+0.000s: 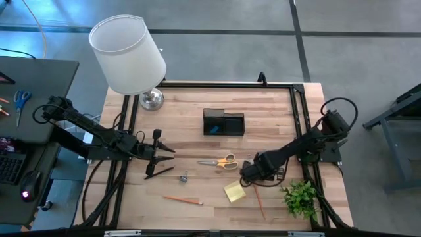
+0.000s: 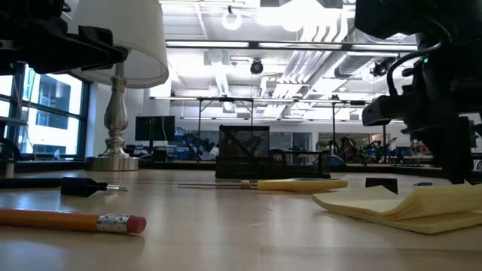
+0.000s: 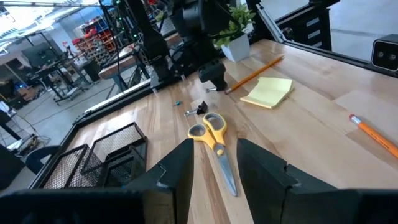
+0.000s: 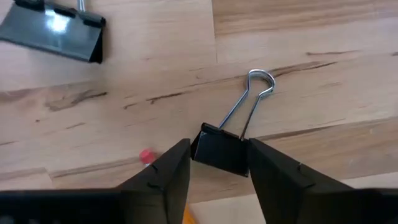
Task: Pick and place office supplies into organizer
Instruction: Put the bottom right black binder clip into the black desk organizer
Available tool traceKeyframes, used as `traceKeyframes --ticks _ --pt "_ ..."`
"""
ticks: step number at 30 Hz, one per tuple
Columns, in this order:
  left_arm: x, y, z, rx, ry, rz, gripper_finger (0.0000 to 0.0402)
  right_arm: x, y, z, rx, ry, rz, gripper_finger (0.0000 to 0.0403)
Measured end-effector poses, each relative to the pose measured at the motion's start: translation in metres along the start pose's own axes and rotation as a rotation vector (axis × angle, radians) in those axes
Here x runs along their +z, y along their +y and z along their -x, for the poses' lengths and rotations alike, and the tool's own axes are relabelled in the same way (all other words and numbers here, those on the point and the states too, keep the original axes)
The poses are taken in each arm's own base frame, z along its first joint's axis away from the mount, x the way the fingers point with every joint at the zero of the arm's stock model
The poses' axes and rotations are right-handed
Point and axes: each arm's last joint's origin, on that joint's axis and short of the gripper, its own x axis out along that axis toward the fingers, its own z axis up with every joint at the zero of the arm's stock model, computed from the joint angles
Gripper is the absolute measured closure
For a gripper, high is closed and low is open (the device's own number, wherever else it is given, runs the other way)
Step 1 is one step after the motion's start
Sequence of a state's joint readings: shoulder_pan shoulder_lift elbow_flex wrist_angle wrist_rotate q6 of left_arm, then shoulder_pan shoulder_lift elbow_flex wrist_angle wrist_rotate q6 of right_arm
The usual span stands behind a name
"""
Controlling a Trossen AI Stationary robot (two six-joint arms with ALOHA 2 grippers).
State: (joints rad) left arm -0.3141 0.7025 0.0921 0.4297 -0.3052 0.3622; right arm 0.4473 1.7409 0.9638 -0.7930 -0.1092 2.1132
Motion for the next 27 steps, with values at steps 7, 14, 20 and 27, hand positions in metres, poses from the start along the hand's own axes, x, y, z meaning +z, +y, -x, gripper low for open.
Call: traceKeyframes --ticks 7,14,20,27 --pt "0.0 0.0 0.0 0.0 0.0 -0.001 0.0291 0.001 0.001 0.002 0.014 0.003 0.074 0.0291" --pt "0.0 0.0 0.0 0.002 -0.004 -0.007 0.0291 0.011 0.0 0.021 0.092 -0.016 0.1 0.0307" --pt "0.0 0.0 0.0 0.001 -0.003 -0.007 0.0291 0.016 -0.003 0.041 0.185 -0.043 0.109 0.0326" --pt "0.0 0.0 0.0 0.0 0.001 -0.008 0.0291 0.01 -0.007 0.041 0.114 0.102 0.258 0.0326"
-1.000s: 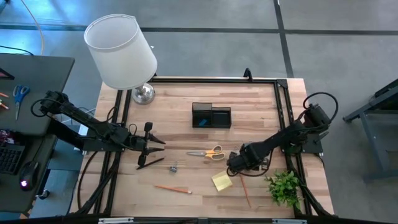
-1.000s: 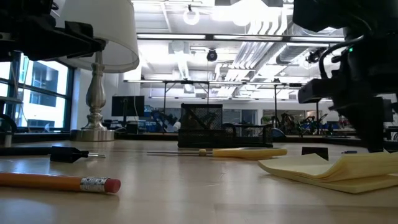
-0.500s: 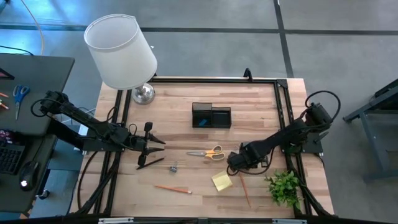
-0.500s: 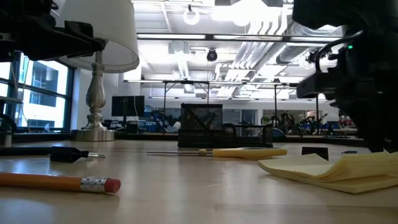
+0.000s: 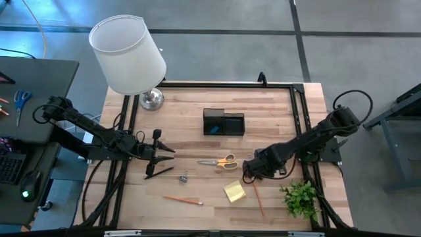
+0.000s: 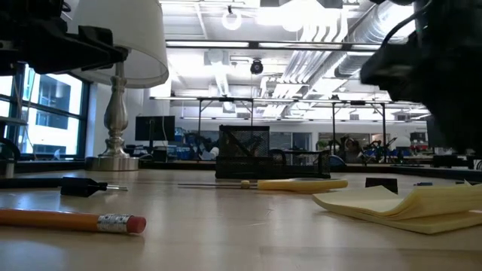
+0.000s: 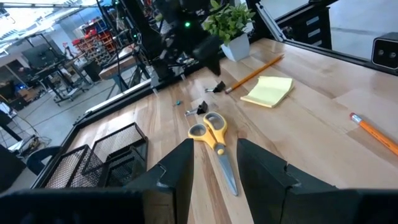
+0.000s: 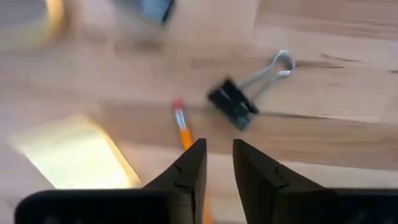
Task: Pick and place office supplies into organizer
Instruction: Put the bottom right black binder clip into the black desk organizer
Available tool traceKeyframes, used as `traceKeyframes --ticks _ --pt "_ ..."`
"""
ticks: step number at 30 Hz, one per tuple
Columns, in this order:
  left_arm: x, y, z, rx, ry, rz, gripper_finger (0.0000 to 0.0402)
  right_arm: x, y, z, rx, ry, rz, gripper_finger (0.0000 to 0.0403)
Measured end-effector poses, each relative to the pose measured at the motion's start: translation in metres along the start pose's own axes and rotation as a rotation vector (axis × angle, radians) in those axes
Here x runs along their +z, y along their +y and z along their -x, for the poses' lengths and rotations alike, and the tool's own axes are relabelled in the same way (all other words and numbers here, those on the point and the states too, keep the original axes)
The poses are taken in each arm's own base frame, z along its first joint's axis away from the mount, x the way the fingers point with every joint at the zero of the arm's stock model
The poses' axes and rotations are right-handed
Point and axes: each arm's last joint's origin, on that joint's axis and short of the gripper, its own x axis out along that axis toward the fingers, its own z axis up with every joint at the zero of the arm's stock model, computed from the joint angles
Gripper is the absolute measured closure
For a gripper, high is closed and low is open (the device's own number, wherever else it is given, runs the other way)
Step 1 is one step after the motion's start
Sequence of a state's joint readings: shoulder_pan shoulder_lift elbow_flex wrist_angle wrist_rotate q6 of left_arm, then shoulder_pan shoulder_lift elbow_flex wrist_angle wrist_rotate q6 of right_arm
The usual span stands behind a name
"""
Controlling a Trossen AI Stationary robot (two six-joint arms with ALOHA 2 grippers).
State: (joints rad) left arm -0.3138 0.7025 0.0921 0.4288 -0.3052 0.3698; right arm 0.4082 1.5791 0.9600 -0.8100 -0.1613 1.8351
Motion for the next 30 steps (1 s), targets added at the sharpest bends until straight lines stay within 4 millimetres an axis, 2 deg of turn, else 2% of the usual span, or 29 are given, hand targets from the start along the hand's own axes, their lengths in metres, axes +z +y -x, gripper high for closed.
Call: traceKeyframes --ticks 4,10,13,18,23,30 --pt "0.0 0.0 0.0 -0.001 0.0 0.0 0.0291 -0.001 0.0 0.0 0.006 -0.041 0.261 0.0294" --pt "0.0 0.0 0.0 0.0 -0.001 0.0 0.0291 0.002 0.016 0.002 0.134 -0.168 0.813 0.0235" --pt "0.0 0.0 0.0 0.001 -0.001 0.0 0.0291 0.002 0.019 0.002 0.155 -0.161 1.046 0.0218" --pt "-0.001 0.0 0.0 -0.003 0.012 0.021 0.0291 0.002 0.014 0.002 0.12 -0.105 1.26 0.0213" --pt "-0.006 -0.002 0.0 -0.017 0.06 0.14 0.0291 -0.001 0.004 -0.002 0.006 -0.061 1.449 0.0212" --pt "-0.015 -0.005 0.001 -0.028 0.154 0.321 0.0291 0.0 0.005 -0.029 -0.117 0.0 1.665 0.0212"
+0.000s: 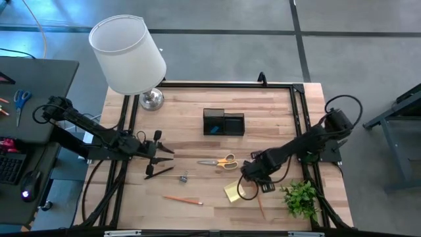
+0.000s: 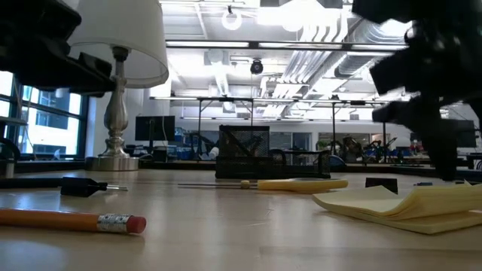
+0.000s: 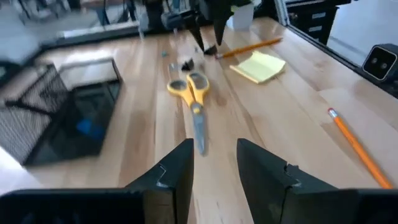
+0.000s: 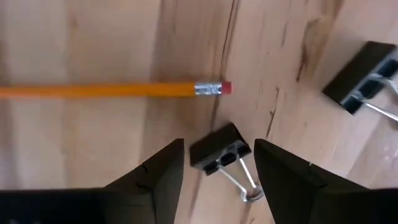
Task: Pick and place office supplies into organizer
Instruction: Put the bottom right black binder clip into the black desk organizer
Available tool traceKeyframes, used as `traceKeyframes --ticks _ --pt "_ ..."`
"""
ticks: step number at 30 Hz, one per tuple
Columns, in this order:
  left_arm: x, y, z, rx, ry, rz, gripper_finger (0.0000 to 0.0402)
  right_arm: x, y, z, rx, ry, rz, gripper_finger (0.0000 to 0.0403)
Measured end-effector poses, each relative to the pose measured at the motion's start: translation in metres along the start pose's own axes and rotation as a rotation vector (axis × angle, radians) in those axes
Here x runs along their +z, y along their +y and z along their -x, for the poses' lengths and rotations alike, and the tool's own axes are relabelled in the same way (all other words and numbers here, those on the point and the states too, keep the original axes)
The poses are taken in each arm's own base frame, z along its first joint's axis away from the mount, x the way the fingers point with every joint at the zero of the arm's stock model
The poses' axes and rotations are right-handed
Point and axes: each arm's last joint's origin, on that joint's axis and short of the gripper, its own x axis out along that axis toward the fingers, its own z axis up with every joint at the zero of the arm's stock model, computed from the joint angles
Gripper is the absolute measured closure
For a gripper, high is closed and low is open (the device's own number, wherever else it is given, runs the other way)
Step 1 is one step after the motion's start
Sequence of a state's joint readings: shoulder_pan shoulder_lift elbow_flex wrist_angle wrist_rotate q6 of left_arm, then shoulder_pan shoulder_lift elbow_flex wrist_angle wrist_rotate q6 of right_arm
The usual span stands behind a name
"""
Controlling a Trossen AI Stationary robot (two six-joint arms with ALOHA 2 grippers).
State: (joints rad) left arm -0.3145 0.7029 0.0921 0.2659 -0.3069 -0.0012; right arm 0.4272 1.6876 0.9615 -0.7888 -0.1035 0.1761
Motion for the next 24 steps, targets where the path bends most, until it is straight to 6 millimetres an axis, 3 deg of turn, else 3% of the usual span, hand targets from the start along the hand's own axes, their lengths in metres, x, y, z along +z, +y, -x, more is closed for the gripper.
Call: traceKeyframes --ticks 12,18,20,24 --pt "-0.005 0.0 0.0 0.003 0.05 0.079 0.0291 -0.004 0.006 -0.006 -0.036 0.057 0.13 0.0212" --pt "-0.008 0.0 0.0 0.006 0.078 0.084 0.0291 -0.009 0.01 -0.007 -0.114 0.082 0.094 0.0212" --pt "-0.008 0.0 0.0 0.006 0.079 0.084 0.0291 -0.011 0.012 -0.007 -0.129 0.092 0.031 0.0212" --pt "-0.008 0.0 0.0 0.006 0.079 0.086 0.0291 -0.006 0.011 -0.001 -0.15 0.051 -0.333 0.0212"
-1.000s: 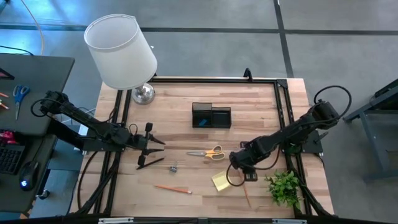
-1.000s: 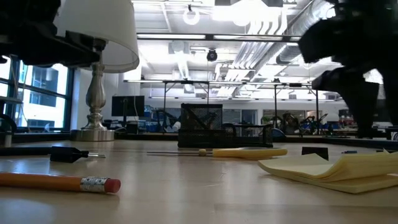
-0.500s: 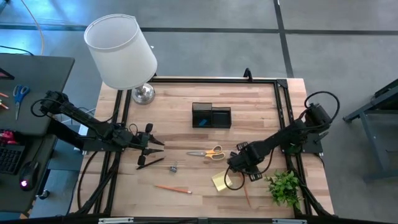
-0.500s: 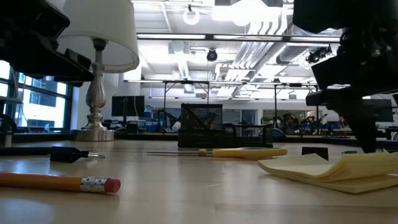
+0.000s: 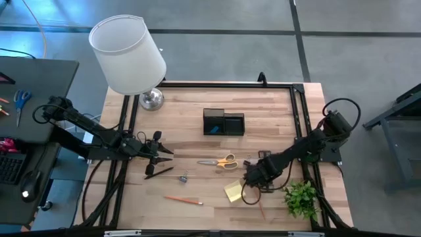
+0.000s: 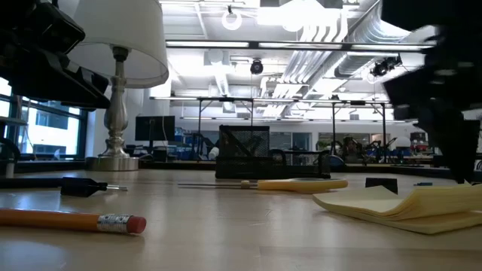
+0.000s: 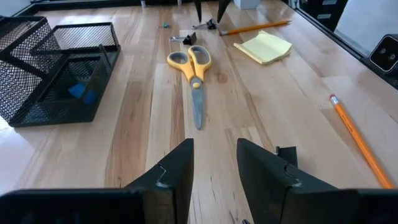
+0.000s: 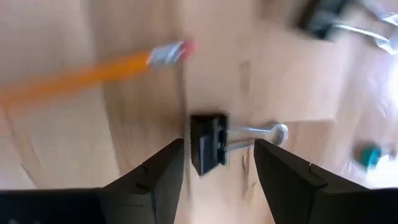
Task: Pick and place office supplies into organizer
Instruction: Put the bottom right black binder clip into the black desk organizer
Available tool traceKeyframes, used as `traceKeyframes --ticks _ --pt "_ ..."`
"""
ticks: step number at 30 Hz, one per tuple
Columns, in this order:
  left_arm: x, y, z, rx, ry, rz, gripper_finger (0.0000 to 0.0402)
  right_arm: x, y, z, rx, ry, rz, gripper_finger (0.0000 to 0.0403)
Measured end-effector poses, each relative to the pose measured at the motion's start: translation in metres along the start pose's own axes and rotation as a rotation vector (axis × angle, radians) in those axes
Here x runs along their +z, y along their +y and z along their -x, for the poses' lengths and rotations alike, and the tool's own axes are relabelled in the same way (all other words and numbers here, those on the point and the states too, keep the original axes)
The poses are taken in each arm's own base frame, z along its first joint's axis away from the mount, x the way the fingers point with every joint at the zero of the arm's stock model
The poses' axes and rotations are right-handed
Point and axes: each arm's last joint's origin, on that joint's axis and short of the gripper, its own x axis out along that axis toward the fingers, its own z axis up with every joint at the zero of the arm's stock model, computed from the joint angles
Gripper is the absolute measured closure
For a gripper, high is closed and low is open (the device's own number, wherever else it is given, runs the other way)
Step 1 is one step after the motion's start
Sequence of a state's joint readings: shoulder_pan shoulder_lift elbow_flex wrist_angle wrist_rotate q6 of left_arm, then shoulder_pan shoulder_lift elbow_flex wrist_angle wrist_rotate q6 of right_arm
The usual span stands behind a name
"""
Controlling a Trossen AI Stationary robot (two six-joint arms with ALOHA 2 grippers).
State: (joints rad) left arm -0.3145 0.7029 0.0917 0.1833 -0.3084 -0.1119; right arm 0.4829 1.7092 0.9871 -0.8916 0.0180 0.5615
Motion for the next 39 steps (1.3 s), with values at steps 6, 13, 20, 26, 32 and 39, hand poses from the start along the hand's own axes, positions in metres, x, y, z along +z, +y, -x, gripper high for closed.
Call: traceKeyframes --ticks 6,13,20,26,32,39 --pt "0.002 0.0 0.0 -0.001 -0.022 -0.022 0.0291 0.02 0.001 0.025 0.1 -0.009 -0.496 0.0212" --pt "0.006 -0.001 0.0 -0.002 -0.058 -0.115 0.0291 0.018 0.001 0.028 0.137 0.144 -1.115 0.0212" --pt "0.009 -0.001 0.0 0.002 -0.096 -0.235 0.0291 0.012 0.003 0.013 0.147 0.153 -1.214 0.0212" --pt "0.013 -0.001 0.001 0.009 -0.131 -0.309 0.0291 0.008 -0.006 0.008 0.095 0.183 -1.236 0.0206" --pt "0.015 -0.001 0.001 0.012 -0.149 -0.327 0.0291 0.001 -0.01 0.0 0.045 0.196 -1.249 0.0174" --pt "0.015 -0.001 0.001 0.013 -0.153 -0.345 0.0291 0.008 -0.016 -0.006 0.075 0.12 -1.343 0.0151"
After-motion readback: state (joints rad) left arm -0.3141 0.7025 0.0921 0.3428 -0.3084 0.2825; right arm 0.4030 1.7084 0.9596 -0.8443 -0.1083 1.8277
